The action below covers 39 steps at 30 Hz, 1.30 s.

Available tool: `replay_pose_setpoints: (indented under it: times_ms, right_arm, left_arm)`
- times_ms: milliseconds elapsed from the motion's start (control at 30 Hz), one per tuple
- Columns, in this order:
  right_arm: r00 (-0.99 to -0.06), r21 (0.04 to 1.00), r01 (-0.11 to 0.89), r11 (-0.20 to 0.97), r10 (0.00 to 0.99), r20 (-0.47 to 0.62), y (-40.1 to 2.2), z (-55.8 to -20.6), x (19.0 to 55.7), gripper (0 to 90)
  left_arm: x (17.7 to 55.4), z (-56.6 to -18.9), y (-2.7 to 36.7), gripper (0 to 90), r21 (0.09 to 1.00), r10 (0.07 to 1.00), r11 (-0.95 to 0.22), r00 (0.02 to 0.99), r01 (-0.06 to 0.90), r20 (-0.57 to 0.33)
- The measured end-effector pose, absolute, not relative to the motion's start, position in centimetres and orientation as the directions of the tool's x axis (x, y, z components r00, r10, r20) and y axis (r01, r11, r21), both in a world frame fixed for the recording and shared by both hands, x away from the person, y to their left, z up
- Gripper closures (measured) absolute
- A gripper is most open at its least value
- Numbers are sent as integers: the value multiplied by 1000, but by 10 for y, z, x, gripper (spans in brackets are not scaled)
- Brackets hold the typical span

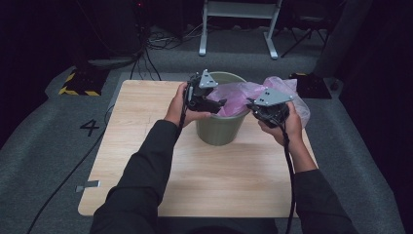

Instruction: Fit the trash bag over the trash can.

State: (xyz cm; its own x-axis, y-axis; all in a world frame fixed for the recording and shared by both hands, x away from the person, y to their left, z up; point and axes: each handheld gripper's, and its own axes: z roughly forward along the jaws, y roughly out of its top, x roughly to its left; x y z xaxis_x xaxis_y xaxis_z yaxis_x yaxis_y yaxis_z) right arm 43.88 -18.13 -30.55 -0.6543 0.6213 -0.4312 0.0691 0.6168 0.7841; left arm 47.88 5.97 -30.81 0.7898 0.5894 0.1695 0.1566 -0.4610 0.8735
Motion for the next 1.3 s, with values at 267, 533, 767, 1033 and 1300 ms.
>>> replay_pose_setpoints:
  times_ms: [267, 533, 767, 1033, 1300]
  right_arm:
    - [-667, 786, 68, 614, 614, -422, -174, -308, 440, 855]
    - [-672, 784, 52, 619, 603, -431, -170, -309, 433, 844]
    - [-637, 794, 59, 605, 635, -436, -174, -313, 426, 624]
    - [-611, 794, 94, 600, 664, -430, -189, -318, 416, 386]
    - [-570, 818, 82, 569, 700, -430, -216, -324, 400, 389]
  left_arm:
    - [456, -312, 49, 256, 869, 494, -489, 843, 68, 212]
    - [458, -319, 28, 631, 822, 492, -568, 819, 46, 294]
    - [459, -321, 27, 896, 819, 504, -572, 802, 34, 320]
    - [467, -323, 46, 898, 827, 536, -558, 789, 66, 299]
    - [474, -324, 66, 897, 835, 561, -543, 777, 87, 284]
